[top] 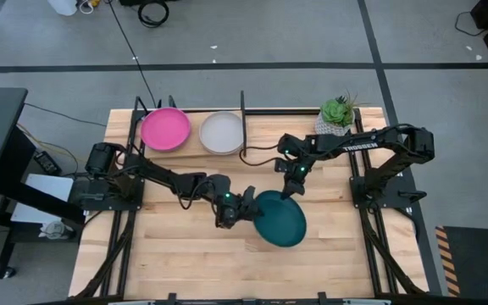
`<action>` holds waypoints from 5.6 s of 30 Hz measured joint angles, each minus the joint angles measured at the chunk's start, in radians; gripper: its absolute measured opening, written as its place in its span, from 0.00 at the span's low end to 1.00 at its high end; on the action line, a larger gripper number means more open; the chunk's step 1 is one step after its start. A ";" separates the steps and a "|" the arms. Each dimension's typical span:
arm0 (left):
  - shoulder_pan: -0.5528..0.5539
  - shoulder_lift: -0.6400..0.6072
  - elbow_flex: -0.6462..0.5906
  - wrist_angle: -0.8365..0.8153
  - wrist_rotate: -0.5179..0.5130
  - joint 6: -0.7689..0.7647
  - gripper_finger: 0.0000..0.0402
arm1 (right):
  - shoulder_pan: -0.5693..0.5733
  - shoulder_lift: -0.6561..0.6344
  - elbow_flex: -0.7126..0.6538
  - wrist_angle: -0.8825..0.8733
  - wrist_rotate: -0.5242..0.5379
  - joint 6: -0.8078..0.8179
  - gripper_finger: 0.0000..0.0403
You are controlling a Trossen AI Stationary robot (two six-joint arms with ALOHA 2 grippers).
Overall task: Place and stack plates onto a shelf
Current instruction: Stack the green plate on top of the pink plate on the shelf, then return to Home Position
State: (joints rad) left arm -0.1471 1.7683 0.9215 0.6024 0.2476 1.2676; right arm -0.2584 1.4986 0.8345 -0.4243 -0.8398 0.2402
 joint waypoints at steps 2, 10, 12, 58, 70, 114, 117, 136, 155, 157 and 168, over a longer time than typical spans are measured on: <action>-0.001 0.000 0.000 -0.014 -0.029 0.001 0.44 | 0.000 0.000 0.000 0.027 0.000 0.044 0.04; 0.000 0.000 0.000 -0.055 -0.095 -0.024 0.30 | 0.000 0.000 0.000 0.044 0.032 0.077 0.07; 0.000 0.000 -0.001 -0.064 -0.097 -0.039 0.24 | 0.000 -0.001 0.001 0.048 0.052 0.089 0.09; -0.249 -0.297 -0.001 -1.253 -1.262 -0.899 0.14 | 0.000 -0.398 0.277 -0.368 0.745 -0.005 0.39; 0.133 -0.297 -0.001 -1.241 -1.177 -0.936 0.14 | 0.077 -0.372 0.277 -0.329 0.798 -0.034 0.39; 0.320 -0.290 -0.001 -1.770 -1.145 -1.487 0.14 | 0.082 -0.372 0.276 -0.333 0.797 -0.038 0.39; 0.338 -0.290 -0.001 -1.755 -1.138 -1.468 0.14 | 0.082 -0.372 0.276 -0.330 0.796 -0.053 0.39; 0.450 -0.292 0.001 -1.707 -1.083 -1.386 0.39 | 0.082 -0.372 0.276 -0.332 0.795 -0.103 0.39; 0.425 -0.482 -0.020 -1.618 -0.967 -1.431 0.46 | 0.090 -0.372 0.276 -0.332 0.796 -0.060 0.39; 0.421 -0.479 -0.051 -1.571 -0.957 -1.413 0.45 | 0.098 -0.372 0.276 -0.327 0.803 -0.061 0.39; 0.198 -0.652 -0.098 -1.350 -0.923 -1.419 0.40 | 0.174 -0.396 0.161 -0.167 0.924 -0.123 0.39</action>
State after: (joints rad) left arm 0.0509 1.1160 0.8236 -0.7474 -0.6756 -0.1512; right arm -0.0841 1.1028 0.9950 -0.5908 0.0846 0.1167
